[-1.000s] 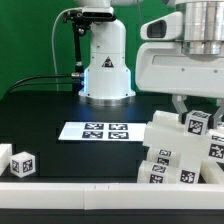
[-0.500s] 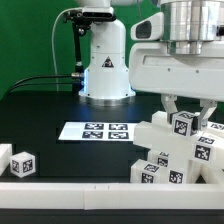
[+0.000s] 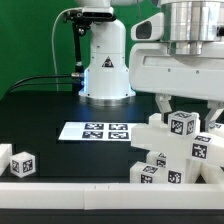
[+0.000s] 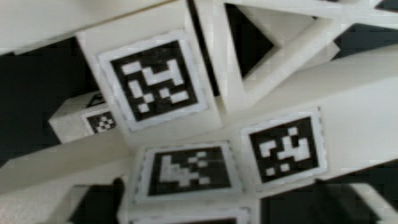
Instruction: Assemble chair
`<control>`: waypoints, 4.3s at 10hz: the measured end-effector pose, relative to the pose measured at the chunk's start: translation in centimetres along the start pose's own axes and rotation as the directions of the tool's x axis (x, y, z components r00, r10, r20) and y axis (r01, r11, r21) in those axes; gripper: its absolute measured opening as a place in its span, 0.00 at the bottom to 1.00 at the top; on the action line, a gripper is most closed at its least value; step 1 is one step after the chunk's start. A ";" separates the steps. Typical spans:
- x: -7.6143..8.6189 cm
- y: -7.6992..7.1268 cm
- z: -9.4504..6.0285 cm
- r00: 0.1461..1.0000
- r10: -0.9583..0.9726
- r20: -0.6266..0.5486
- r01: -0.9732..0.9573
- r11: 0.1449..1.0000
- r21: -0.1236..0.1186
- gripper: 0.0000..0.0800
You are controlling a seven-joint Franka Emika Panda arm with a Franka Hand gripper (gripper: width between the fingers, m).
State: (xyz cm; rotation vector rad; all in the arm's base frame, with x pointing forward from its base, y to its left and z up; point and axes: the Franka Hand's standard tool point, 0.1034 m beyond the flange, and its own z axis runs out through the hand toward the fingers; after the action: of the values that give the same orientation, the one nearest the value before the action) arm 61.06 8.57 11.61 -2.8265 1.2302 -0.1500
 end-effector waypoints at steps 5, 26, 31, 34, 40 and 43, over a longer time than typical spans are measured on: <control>2.0 1.1 -3.1 0.998 -0.065 0.005 0.064 0.997 0.044 0.81; 11.1 16.2 3.2 0.160 -0.983 0.089 0.985 0.165 0.051 0.81; 12.1 23.8 8.4 0.027 -0.989 0.145 0.996 0.039 0.079 0.81; 12.1 24.1 9.4 0.043 -0.987 0.156 0.994 0.058 0.092 0.81; 11.4 24.4 9.1 0.432 -0.890 0.149 0.898 0.439 0.017 0.35; 8.7 25.4 8.7 0.840 -0.515 0.169 0.522 0.853 0.001 0.35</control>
Offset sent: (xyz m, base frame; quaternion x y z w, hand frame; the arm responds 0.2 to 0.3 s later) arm 0.0129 -0.0253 0.0297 0.0230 -0.0432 -0.0271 0.9984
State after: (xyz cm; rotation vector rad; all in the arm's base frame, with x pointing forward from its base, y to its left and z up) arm 49.42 -15.02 1.23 -3.0622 0.4123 0.0915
